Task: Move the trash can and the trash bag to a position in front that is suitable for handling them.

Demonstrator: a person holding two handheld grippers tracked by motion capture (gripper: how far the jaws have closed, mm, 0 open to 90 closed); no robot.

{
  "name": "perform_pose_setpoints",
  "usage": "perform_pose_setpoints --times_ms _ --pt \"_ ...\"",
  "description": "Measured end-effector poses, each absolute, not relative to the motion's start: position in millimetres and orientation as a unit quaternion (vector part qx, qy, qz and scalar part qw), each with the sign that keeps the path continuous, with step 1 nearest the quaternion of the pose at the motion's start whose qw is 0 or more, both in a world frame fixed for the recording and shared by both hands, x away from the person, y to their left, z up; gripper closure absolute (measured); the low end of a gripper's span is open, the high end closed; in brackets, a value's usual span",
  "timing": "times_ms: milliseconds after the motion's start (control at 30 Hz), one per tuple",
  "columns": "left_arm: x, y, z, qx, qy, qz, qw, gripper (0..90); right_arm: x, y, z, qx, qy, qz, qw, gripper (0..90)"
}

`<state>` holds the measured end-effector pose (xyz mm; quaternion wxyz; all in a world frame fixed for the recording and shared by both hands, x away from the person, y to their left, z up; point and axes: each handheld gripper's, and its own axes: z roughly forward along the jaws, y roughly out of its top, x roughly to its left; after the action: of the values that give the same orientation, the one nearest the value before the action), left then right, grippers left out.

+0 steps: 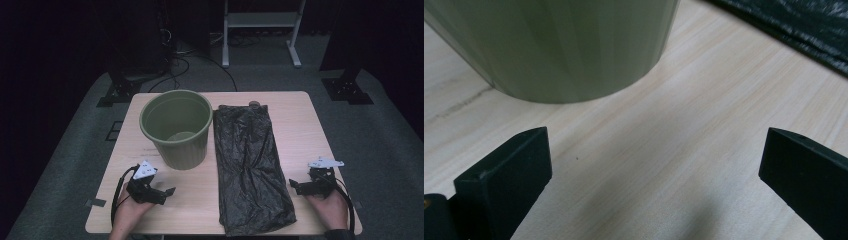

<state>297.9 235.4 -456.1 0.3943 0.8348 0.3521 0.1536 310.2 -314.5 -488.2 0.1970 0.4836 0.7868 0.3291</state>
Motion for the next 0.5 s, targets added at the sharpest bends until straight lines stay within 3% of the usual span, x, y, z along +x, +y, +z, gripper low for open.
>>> perform_pose_setpoints --times_ms 500 --pt "296.2 241.7 -409.1 0.824 0.349 0.151 0.42 0.0 310.2 -314.5 -488.2 0.484 0.787 0.329 0.197 0.0"
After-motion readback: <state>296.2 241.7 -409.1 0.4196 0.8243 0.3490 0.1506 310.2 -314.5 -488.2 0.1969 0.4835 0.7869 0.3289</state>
